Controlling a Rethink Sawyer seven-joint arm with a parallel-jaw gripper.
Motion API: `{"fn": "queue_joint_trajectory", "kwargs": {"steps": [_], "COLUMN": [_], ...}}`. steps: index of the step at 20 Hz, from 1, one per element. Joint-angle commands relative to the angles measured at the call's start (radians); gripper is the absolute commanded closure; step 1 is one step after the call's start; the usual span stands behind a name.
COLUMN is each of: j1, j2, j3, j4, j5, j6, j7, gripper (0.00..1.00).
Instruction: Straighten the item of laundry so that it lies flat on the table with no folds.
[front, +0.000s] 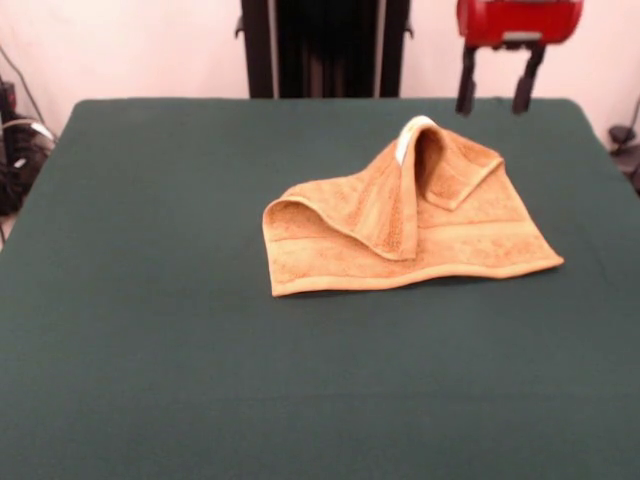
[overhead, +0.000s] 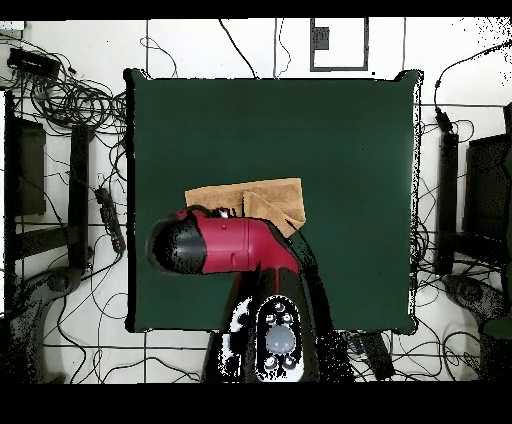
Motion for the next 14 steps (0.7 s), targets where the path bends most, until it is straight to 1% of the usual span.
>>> {"fn": "queue_joint_trajectory", "kwargs": {"steps": [1, 6, 10, 14], "j1": [-0.024, -0.063, -0.093, -0.108], "j2": [0.164, 0.22, 0.253, 0.273], "j3": [0.136, 0.179, 0.205, 0.206], "j4": [-0.1, -0.135, -0.137, -0.122], "j5": [0.041, 0.028, 0.009, -0.012], "j6": [-0.077, -0.118, -0.156, -0.201], "j7": [0.121, 0.089, 0.079, 0.089], "gripper": [0.0, 0.0, 0.0, 0.0]}}
